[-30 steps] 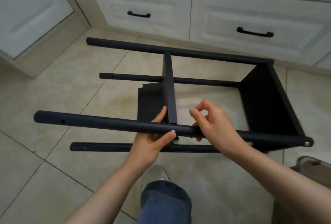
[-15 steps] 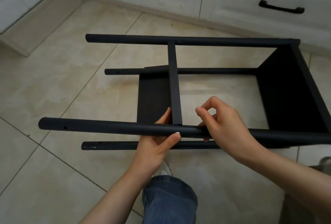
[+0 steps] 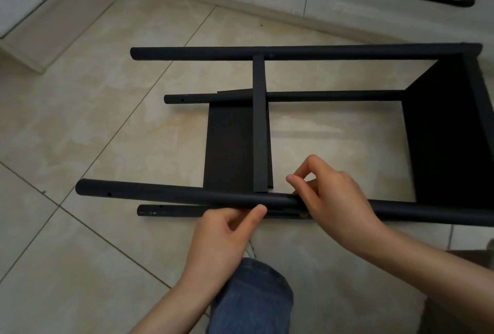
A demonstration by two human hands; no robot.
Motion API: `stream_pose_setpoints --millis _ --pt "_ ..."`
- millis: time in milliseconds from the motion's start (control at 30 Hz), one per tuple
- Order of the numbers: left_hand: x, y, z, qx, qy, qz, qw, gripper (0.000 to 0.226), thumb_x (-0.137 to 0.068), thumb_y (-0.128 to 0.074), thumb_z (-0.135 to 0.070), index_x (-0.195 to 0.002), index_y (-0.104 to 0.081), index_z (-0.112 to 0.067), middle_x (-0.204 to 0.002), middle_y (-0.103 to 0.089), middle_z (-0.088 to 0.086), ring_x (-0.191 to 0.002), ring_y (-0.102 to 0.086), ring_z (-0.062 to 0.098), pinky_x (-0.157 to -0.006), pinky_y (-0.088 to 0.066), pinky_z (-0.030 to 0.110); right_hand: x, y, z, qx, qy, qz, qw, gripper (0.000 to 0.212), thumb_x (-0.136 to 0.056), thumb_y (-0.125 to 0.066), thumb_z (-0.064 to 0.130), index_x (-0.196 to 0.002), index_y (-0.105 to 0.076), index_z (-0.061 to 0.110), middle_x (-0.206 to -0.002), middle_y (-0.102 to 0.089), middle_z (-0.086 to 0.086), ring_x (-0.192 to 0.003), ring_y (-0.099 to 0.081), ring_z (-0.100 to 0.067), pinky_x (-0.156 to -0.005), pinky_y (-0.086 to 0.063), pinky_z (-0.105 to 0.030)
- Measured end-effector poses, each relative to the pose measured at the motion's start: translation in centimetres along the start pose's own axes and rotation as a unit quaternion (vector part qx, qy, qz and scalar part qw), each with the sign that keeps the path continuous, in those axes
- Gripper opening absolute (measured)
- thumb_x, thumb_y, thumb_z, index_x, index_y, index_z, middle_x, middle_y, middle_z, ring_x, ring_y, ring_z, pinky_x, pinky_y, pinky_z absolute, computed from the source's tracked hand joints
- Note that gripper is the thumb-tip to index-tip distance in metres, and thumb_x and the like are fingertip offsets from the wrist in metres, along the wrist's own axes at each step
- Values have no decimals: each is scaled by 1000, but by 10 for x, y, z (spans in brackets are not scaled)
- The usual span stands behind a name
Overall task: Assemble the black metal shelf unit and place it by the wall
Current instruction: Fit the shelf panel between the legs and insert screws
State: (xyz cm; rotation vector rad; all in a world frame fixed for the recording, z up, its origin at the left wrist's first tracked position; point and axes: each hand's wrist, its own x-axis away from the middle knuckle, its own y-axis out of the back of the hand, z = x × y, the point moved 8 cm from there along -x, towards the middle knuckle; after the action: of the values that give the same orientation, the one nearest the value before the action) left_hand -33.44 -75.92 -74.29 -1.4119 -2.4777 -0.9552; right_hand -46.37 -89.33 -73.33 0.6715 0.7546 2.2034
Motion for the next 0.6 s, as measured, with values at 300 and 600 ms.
stream_pose_setpoints --millis 300,600 --pt "-12 30 -76 -419 -319 -115 842 52 -58 -67 -69 -74 -40 -27 -67 -45 -11 -57 -44 13 -46 -27 21 -4 -3 -3 23 1 49 999 19 -98 -50 45 -85 -44 34 -59 -64 2 -50 -54 -10 -55 -47 -30" --pt "-75 -2 -62 -452 -209 237 834 139 -62 -81 -67 -141 33 -59 -151 49 -16 -146 38 16 -123 -3 40 -72 31 9 18 15 84 996 15 -99 -55 29 -90 -55 17 -74 -71 2 -62 -69 -5 -67 -61 -35"
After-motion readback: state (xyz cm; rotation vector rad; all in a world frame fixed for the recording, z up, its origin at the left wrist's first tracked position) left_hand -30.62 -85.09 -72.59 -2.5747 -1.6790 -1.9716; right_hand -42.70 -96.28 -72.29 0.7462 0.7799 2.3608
